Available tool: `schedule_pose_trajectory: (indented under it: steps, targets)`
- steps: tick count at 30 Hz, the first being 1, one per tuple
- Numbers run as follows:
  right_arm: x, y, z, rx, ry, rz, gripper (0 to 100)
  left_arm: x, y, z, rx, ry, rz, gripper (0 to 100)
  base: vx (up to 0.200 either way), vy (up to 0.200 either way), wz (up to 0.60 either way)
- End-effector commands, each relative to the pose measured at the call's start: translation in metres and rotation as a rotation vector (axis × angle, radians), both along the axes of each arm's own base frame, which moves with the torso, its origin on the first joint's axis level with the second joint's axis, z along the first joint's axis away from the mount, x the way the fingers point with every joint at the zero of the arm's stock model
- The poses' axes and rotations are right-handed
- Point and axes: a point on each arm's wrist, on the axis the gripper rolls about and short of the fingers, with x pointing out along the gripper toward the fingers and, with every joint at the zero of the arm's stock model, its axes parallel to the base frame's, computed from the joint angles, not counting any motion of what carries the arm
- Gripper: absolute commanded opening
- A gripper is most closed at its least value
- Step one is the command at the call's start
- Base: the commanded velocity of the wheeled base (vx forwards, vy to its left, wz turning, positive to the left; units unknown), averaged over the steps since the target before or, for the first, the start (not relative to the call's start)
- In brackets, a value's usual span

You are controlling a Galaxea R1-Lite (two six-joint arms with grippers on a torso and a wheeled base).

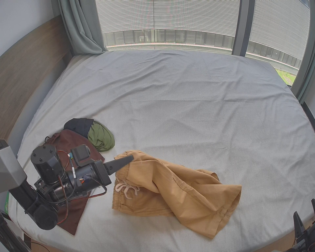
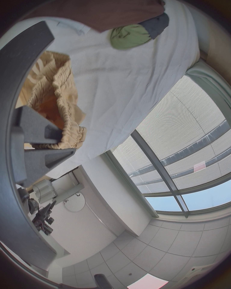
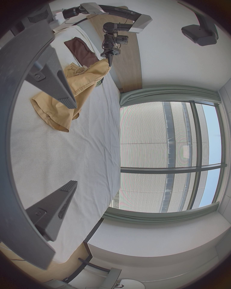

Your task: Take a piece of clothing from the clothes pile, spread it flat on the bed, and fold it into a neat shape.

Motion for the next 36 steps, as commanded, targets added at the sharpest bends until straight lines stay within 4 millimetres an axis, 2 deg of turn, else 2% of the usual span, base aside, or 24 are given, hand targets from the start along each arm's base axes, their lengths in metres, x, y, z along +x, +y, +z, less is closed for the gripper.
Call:
schedule_pose_trajectory:
  steps: [1,9,24,36]
  targets:
    - [0.0,0.0,-0.005,-0.001,0.001,0.0,100,0.004,0.024,-0.006,0.039,0.001,0.062,0,0.0,0.0,0.0]
    - [0.0,0.0,-0.005,-0.001,0.001,0.002,100,0.016,0.045,-0.021,0.089,0.016,0.146,0,0.0,0.0,0.0]
    - [0.0,0.0,-0.005,-0.004,0.001,0.0,100,0.018,0.047,-0.039,0.162,0.034,0.147,0,0.0,0.0,0.0]
    - [0.0,0.0,-0.005,-0.002,0.001,0.002,100,0.024,0.054,-0.046,0.175,0.049,0.175,0,0.0,0.0,0.0]
